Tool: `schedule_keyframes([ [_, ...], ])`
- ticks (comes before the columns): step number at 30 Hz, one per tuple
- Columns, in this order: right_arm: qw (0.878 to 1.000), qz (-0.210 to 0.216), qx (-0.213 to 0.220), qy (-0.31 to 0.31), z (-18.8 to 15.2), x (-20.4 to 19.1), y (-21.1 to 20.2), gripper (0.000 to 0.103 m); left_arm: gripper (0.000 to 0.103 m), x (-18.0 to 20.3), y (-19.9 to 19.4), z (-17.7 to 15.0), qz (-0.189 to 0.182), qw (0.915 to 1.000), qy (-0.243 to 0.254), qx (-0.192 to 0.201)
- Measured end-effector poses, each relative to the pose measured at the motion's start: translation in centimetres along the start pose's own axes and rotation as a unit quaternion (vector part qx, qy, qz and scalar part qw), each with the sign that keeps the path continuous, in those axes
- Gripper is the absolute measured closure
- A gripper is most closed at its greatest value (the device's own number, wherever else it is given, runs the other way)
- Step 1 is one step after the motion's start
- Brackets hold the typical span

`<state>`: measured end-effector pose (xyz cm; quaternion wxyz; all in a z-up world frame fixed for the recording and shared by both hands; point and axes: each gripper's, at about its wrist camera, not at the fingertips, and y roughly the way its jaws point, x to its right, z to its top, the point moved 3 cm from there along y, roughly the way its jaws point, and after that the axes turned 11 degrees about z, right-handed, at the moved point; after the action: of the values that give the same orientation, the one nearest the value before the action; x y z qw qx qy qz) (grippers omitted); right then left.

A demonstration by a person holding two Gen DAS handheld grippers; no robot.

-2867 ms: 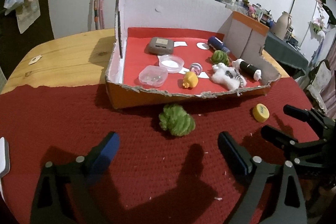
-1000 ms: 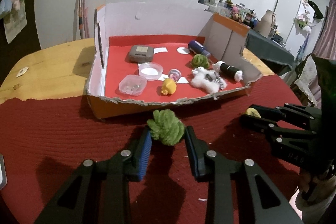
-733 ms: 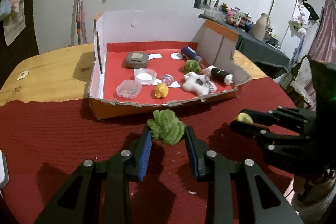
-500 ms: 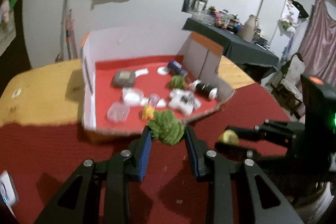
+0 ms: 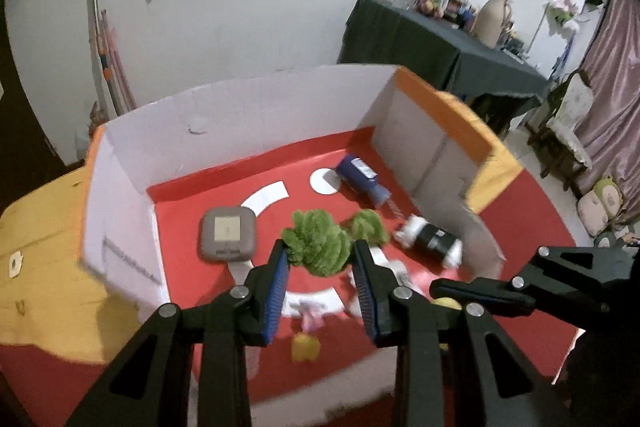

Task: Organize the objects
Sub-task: 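Carry the green fuzzy ball and yellow cap into the cardboard box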

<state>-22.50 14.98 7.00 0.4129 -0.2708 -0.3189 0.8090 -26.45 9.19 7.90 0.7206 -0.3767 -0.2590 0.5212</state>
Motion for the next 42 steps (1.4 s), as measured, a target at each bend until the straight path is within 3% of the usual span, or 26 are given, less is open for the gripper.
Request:
schedule_keyframes([
  [6,0.999,0.015,-0.050,0.007,1.7,2.5,4.3,0.074,0.069,-0.6,4.6,2.0,-0.009,0.9989,0.004,-0.045],
  [14,0.995,0.019,-0.093,0.008,2.5,4.1,7.8,0.074,0.069,-1.2,7.4,3.3,-0.016,0.9970,0.008,-0.075],
  [28,0.991,0.045,-0.119,0.030,2.1,4.9,9.7,0.074,0.069,-2.8,9.5,2.8,-0.037,0.9925,-0.017,-0.115],
  [42,0.988,0.052,-0.135,0.059,1.2,5.8,9.9,0.074,0.069,-3.7,9.6,2.4,-0.043,0.9913,-0.022,-0.123],
])
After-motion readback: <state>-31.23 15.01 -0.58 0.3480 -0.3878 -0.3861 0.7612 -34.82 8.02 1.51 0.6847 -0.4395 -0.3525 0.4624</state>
